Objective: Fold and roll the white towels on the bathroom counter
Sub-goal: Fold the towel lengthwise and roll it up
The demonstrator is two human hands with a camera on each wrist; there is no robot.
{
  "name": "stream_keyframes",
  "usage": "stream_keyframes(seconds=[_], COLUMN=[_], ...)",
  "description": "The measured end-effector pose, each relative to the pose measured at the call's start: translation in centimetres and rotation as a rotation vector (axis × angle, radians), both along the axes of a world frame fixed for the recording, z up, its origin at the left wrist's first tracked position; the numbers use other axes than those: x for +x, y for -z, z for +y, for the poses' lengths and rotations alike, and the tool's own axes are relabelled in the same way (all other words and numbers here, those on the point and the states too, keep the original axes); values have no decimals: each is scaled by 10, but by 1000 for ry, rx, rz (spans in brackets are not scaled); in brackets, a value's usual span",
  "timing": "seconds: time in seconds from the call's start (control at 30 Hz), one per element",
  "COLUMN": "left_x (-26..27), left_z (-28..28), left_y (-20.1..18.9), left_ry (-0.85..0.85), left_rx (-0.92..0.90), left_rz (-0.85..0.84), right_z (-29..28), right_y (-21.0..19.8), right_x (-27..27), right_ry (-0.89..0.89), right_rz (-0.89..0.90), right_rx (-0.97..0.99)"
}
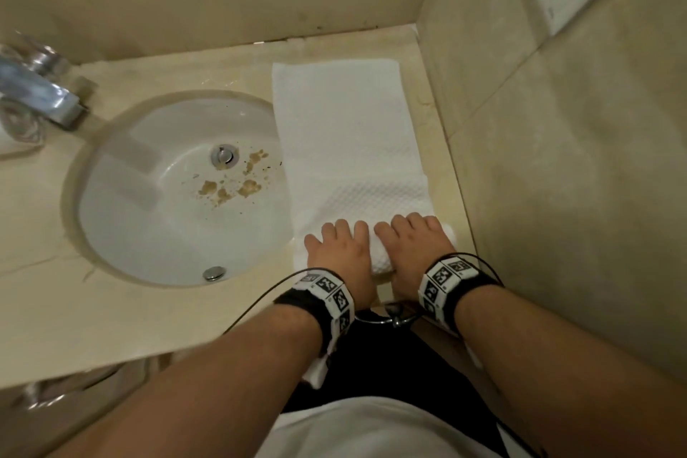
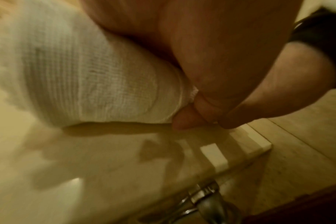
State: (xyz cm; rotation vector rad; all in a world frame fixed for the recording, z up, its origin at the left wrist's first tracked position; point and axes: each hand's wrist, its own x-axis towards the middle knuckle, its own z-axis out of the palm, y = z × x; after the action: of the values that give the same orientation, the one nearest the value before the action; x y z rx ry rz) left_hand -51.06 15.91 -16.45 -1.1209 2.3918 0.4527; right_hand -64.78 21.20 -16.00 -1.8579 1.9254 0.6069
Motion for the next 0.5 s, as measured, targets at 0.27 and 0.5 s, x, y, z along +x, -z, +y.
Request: stream_keyframes(seconds=[0.27, 0.5], left_x=[19, 34], left_z=[28, 52], left_y=[3, 11], left_ry=[47, 109], left_rx=[-37, -97], left_rz=[116, 162], right_z=[20, 13], right_y=[1, -1], right_x=[15, 14], right_ry=[58, 79], right_rz=[-21, -19], right_rx=[27, -21])
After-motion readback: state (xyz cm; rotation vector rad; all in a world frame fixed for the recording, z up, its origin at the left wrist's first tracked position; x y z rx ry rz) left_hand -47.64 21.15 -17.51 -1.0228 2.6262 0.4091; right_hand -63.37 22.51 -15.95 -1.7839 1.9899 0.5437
